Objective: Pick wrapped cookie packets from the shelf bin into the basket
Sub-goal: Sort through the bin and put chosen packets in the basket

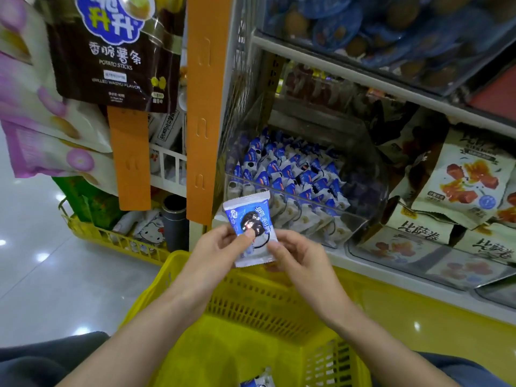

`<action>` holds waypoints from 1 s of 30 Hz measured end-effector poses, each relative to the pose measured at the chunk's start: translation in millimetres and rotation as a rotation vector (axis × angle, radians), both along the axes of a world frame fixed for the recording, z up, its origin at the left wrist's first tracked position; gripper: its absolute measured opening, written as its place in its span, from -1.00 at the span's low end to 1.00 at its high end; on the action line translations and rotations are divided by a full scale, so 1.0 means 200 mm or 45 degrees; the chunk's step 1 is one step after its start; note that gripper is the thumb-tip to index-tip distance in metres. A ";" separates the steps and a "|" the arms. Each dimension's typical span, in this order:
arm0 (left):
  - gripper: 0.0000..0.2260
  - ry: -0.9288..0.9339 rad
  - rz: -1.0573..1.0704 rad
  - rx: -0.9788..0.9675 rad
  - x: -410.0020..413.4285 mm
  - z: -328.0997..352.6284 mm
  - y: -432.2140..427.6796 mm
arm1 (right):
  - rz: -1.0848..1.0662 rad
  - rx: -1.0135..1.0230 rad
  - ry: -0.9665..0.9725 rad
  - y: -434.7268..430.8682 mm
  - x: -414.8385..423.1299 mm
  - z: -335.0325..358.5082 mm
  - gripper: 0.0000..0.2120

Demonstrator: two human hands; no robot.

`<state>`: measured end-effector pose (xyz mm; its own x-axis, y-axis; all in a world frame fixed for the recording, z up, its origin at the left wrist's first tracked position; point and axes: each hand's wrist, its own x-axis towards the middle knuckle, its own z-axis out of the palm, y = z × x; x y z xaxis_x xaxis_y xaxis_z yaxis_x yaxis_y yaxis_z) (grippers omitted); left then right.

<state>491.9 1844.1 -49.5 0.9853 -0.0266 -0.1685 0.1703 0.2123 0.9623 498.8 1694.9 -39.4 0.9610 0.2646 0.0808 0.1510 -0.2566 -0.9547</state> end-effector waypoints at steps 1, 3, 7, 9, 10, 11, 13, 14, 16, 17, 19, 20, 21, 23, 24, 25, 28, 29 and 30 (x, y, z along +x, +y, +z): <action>-0.79 -0.002 0.038 -0.007 0.01 0.01 0.01 | -0.020 -0.085 -0.106 -0.01 0.03 0.04 -0.81; -0.83 -0.001 0.112 -0.046 0.02 0.02 0.04 | -0.130 -0.146 -0.274 -0.03 0.14 0.12 -0.84; -0.90 -0.026 0.172 -0.078 0.05 0.05 0.09 | -0.360 -0.432 -0.432 -0.03 0.51 0.23 -0.83; -0.91 -0.034 0.180 -0.082 0.07 0.05 0.10 | -0.370 -0.625 -0.331 -0.01 0.69 0.23 -0.76; -0.91 -0.036 0.180 -0.080 0.07 0.05 0.11 | -0.353 -0.683 -0.258 0.00 0.76 0.22 -0.73; -0.91 -0.037 0.180 -0.077 0.08 0.05 0.11 | -0.335 -0.758 -0.194 0.01 0.83 0.20 -0.71; -0.92 -0.040 0.188 -0.076 0.09 0.05 0.12 | -0.324 -0.937 -0.109 0.02 0.91 0.18 -0.70; -0.91 -0.047 0.189 -0.079 0.10 0.05 0.12 | -0.322 -0.980 -0.091 0.02 0.94 0.18 -0.71; -0.90 -0.058 0.178 -0.090 0.10 0.05 0.13 | -0.289 -1.020 -0.077 0.04 0.98 0.18 -0.77; -0.89 -0.064 0.167 -0.093 0.11 0.05 0.14 | -0.267 -1.068 -0.075 0.04 0.99 0.18 -0.78; -0.87 -0.069 0.150 -0.088 0.11 0.05 0.14 | -0.271 -1.155 -0.076 0.06 1.00 0.18 -0.80; -0.86 -0.063 0.148 -0.089 0.11 0.05 0.15 | -0.291 -1.164 -0.083 0.06 1.00 0.18 -0.81; -0.85 -0.053 0.151 -0.097 0.11 0.05 0.15 | -0.318 -1.157 -0.098 0.07 1.00 0.18 -0.81; -0.81 -0.027 0.159 -0.114 0.12 0.06 0.15 | -0.370 -1.110 -0.144 0.06 1.00 0.19 -0.81; -0.79 -0.014 0.162 -0.121 0.12 0.06 0.15 | -0.398 -1.064 -0.176 0.05 0.99 0.19 -0.81; -0.78 -0.002 0.164 -0.129 0.12 0.06 0.15 | -0.428 -1.004 -0.210 0.04 0.97 0.21 -0.81; -0.77 0.034 0.163 -0.171 0.12 0.07 0.16 | -0.563 -0.780 -0.387 0.01 0.90 0.29 -0.89; -0.78 0.056 0.160 -0.201 0.11 0.08 0.16 | -0.607 -0.686 -0.467 0.01 0.86 0.33 -0.89; -0.79 0.077 0.158 -0.240 0.11 0.09 0.16 | -0.642 -0.569 -0.526 0.00 0.82 0.38 -0.89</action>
